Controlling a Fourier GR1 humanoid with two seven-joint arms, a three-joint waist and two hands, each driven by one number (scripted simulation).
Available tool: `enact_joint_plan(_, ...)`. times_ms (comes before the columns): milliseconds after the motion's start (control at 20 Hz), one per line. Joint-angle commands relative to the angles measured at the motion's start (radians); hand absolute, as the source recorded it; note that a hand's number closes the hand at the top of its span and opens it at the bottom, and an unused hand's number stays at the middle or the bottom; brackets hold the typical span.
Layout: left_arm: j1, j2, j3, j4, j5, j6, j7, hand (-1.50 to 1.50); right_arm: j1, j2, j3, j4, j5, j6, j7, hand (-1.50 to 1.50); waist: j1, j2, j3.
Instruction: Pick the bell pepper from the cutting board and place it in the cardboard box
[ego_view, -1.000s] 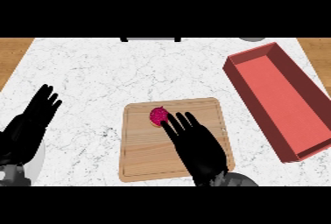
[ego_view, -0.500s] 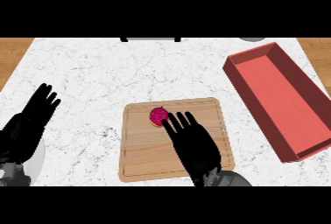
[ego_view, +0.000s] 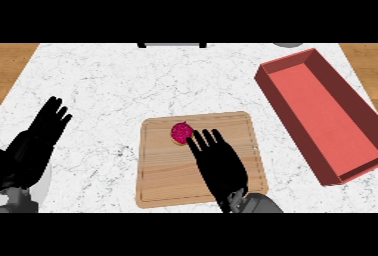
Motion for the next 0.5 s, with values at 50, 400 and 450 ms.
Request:
enact_joint_plan(50,-0.002,-0.028,-0.012,-0.029,-0.019,0.002,0.047,0.0,-0.028,0.022,-0.015,0.056,0.017,0.023,-0.007,-1.5,0.001,0.0,0.0)
enact_joint_plan(400,-0.004,-0.046,0.021,0.012,-0.035,-0.017,-0.009,0.0,0.038,0.014,-0.002,0.137,0.076,-0.086,-0.055,-1.5,-0.002,0.0,0.0)
enact_joint_plan(450,-0.02,-0.027,0.03,0.013,-0.036,-0.023,0.022,0.0,-0.072,0.023,-0.023,0.213,0.007,-0.097,-0.013,-1.5,0.002,0.001,0.0)
